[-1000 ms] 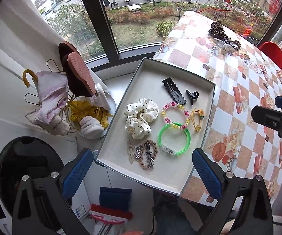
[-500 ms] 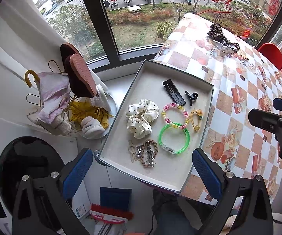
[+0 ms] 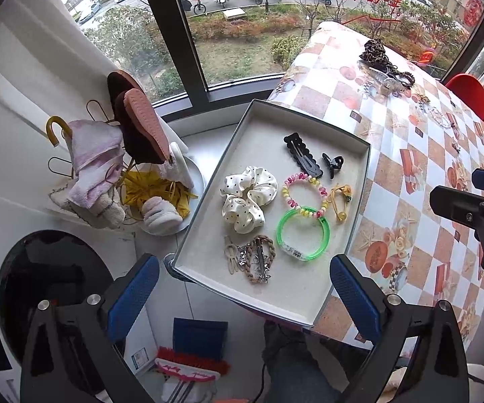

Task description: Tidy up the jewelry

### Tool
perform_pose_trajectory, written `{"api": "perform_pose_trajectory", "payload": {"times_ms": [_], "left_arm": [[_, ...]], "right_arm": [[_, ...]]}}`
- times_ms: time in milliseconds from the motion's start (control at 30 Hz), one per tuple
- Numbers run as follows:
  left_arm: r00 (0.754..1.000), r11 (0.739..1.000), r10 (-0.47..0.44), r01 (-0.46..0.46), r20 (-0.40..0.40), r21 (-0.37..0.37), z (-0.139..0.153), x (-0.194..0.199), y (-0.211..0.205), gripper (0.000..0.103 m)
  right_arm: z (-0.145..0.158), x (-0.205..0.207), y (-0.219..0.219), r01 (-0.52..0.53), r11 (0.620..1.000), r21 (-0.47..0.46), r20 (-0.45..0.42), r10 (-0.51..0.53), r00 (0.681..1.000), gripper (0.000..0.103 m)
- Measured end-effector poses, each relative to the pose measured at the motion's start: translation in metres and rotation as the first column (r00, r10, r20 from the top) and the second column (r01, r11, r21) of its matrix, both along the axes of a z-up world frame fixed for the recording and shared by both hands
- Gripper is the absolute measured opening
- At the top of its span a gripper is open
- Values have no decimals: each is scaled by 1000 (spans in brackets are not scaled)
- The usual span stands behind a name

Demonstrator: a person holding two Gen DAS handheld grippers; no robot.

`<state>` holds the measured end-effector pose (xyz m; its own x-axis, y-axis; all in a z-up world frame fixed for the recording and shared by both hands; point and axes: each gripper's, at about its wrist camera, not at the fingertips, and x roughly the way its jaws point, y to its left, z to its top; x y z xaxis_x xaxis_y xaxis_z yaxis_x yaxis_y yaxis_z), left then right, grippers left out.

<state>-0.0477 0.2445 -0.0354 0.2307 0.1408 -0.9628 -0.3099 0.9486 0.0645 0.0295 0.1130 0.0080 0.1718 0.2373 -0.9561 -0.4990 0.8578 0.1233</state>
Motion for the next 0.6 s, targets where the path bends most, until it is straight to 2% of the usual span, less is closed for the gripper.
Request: {"api": "perform_pose_trajectory", "payload": {"times_ms": [600], "left_arm": [[1000, 1000, 4, -4, -4, 2, -2, -2, 1, 103]], "right_arm": [[-3, -1, 1, -9, 1000, -7, -8, 8, 1000, 88]]}}
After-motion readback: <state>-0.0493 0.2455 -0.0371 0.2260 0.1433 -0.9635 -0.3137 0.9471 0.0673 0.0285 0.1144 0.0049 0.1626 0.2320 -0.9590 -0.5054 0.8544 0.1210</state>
